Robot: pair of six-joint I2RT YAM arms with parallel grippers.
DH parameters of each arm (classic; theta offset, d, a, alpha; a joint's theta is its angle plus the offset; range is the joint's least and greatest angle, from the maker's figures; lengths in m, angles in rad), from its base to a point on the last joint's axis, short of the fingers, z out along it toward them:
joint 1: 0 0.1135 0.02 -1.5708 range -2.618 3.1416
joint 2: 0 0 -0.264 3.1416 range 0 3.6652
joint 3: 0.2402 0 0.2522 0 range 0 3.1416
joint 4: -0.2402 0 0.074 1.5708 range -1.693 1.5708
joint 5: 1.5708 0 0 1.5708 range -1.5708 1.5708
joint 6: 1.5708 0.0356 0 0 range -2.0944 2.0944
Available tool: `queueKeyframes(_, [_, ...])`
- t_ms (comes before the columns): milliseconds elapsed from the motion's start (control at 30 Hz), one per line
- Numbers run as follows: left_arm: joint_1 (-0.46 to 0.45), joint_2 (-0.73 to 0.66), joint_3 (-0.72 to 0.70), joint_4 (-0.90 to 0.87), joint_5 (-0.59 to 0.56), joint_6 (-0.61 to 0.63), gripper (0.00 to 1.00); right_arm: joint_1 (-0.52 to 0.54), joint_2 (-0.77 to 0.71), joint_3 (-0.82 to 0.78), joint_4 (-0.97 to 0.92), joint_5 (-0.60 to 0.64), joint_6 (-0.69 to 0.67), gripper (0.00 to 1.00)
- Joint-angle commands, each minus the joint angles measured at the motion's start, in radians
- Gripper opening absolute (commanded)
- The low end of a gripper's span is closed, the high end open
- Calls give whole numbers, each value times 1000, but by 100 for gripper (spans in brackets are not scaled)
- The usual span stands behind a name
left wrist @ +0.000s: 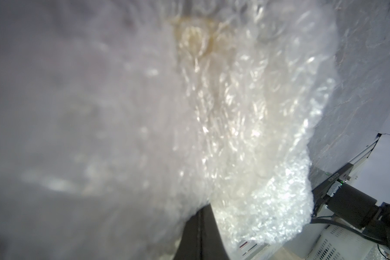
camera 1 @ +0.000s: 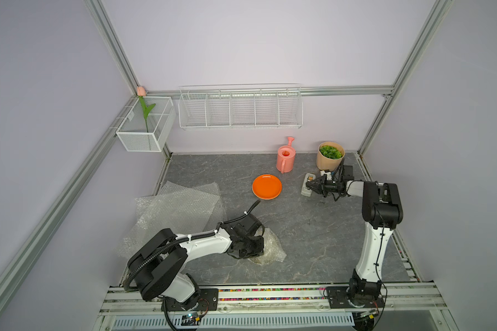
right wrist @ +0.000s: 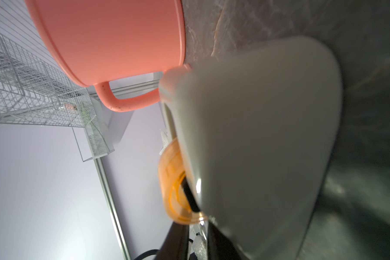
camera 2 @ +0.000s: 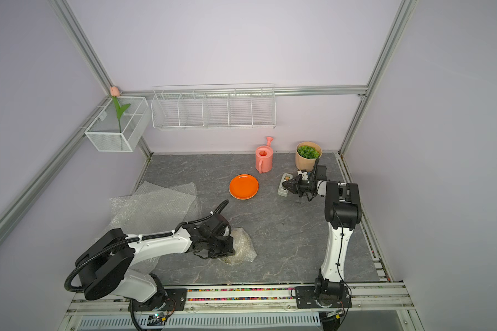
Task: Wrap dinner plates in bubble wrap
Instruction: Pull the tape from the tape cutter.
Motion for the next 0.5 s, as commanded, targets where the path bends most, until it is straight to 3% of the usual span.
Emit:
queueKeyframes(0, [-5, 20, -44, -93, -30, -16, 0, 3, 24, -25, 32, 21, 32, 13])
queueKeyframes(167, [-4, 18, -44, -95, -30, -15, 0, 1, 5, -26, 49, 23, 56, 7])
queueKeyframes(467, [-4, 18, -42, -96, -30, -15, 0, 1, -60, -13, 100, 25, 133, 7])
